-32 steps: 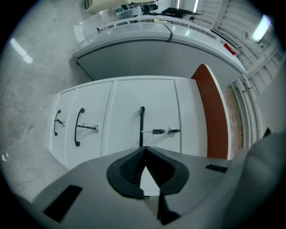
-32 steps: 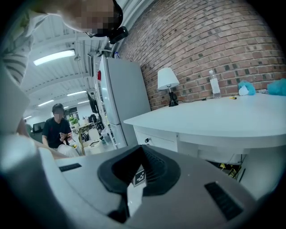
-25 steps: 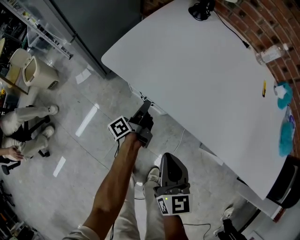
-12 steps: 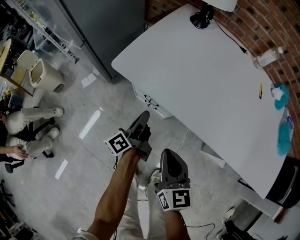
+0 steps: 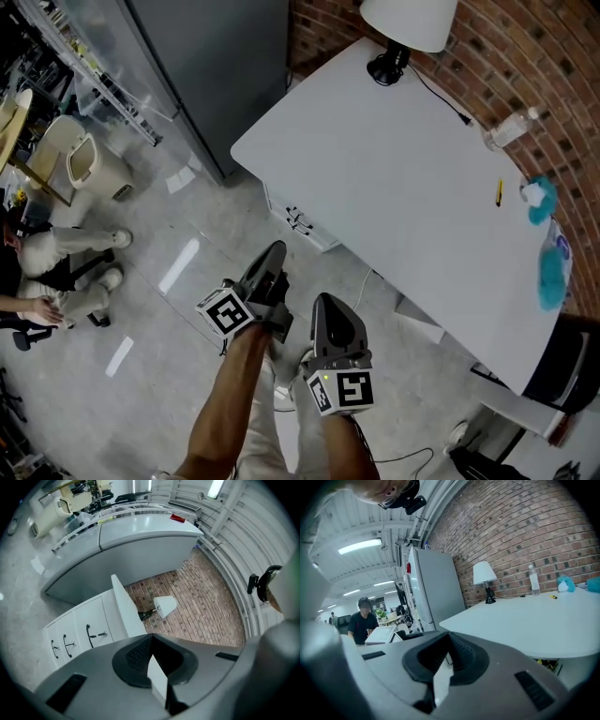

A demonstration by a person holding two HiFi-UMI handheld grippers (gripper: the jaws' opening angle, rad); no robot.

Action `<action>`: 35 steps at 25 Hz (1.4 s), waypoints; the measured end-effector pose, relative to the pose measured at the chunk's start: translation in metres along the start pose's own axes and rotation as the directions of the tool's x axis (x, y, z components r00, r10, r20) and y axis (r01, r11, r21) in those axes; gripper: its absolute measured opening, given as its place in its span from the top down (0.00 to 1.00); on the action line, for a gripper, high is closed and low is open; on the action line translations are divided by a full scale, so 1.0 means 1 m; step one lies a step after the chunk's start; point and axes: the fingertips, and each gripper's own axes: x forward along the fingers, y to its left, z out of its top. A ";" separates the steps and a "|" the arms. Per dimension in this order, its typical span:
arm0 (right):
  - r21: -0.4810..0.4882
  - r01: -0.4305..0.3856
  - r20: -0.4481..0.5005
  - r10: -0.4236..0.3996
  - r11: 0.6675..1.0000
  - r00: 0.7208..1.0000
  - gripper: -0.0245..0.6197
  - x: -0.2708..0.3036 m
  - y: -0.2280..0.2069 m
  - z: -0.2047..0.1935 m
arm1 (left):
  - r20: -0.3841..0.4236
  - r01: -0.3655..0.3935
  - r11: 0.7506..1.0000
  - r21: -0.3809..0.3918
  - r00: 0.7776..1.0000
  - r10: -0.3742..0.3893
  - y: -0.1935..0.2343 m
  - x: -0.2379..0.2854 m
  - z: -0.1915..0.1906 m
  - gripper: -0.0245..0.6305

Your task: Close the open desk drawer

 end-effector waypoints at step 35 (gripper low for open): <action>-0.064 -0.011 0.219 0.025 0.998 0.975 0.96 -0.057 0.090 0.248 | 0.087 -0.093 0.795 0.600 0.995 0.051 -0.304 -0.073 0.110 0.95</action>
